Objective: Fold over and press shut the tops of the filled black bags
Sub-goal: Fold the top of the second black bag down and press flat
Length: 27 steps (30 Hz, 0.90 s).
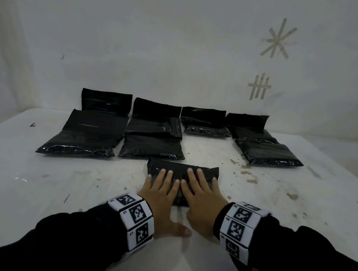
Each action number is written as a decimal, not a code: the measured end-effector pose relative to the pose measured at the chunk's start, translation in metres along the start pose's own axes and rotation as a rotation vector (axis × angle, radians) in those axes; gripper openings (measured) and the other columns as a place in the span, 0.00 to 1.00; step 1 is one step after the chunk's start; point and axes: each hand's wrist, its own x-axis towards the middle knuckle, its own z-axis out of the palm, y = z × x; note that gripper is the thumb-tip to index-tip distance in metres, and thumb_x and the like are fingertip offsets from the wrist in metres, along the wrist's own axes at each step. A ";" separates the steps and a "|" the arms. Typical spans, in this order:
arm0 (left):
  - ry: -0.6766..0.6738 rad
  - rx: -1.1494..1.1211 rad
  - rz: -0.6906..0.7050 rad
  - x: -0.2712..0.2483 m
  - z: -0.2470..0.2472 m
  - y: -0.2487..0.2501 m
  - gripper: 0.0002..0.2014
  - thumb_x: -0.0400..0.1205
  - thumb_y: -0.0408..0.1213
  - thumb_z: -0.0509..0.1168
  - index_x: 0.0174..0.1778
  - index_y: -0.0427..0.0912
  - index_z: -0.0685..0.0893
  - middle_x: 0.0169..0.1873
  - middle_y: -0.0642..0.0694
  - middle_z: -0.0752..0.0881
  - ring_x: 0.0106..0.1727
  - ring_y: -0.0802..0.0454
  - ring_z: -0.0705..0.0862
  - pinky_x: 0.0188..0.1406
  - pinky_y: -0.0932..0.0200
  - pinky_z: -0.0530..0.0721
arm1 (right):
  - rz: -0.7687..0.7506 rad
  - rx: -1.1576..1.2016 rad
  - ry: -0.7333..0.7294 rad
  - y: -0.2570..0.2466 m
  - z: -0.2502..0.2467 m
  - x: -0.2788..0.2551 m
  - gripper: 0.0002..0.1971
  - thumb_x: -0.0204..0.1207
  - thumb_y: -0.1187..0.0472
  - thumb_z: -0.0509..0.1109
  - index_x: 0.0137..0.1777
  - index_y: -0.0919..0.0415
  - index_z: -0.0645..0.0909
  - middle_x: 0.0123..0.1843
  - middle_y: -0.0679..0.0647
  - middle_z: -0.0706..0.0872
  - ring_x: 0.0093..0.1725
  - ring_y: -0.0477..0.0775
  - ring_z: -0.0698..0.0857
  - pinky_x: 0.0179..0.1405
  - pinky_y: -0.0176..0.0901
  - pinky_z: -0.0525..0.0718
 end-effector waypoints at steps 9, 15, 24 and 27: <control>-0.027 -0.105 0.042 -0.002 -0.006 0.000 0.57 0.73 0.72 0.58 0.82 0.41 0.32 0.81 0.44 0.32 0.83 0.46 0.33 0.81 0.45 0.39 | -0.043 0.094 -0.015 0.002 0.001 0.002 0.43 0.81 0.50 0.59 0.83 0.59 0.32 0.84 0.57 0.32 0.84 0.57 0.36 0.81 0.58 0.42; -0.024 -0.110 0.052 -0.001 -0.005 -0.002 0.59 0.72 0.73 0.58 0.82 0.40 0.32 0.81 0.44 0.31 0.83 0.46 0.33 0.81 0.46 0.40 | -0.118 0.285 -0.059 0.017 -0.007 -0.005 0.40 0.82 0.55 0.57 0.83 0.59 0.32 0.84 0.53 0.32 0.84 0.52 0.35 0.82 0.53 0.41; -0.062 -0.178 0.012 -0.003 -0.009 -0.005 0.54 0.74 0.70 0.58 0.82 0.44 0.35 0.79 0.38 0.26 0.81 0.42 0.28 0.81 0.46 0.40 | -0.081 0.280 -0.068 0.021 -0.005 -0.007 0.40 0.83 0.52 0.57 0.82 0.61 0.32 0.83 0.57 0.29 0.83 0.53 0.34 0.82 0.48 0.40; -0.024 -0.113 -0.023 -0.002 -0.007 -0.004 0.51 0.75 0.71 0.56 0.83 0.47 0.38 0.81 0.39 0.31 0.82 0.41 0.32 0.81 0.46 0.43 | -0.043 0.235 -0.026 0.021 -0.004 -0.004 0.37 0.83 0.50 0.55 0.84 0.56 0.36 0.83 0.59 0.30 0.83 0.57 0.34 0.82 0.52 0.43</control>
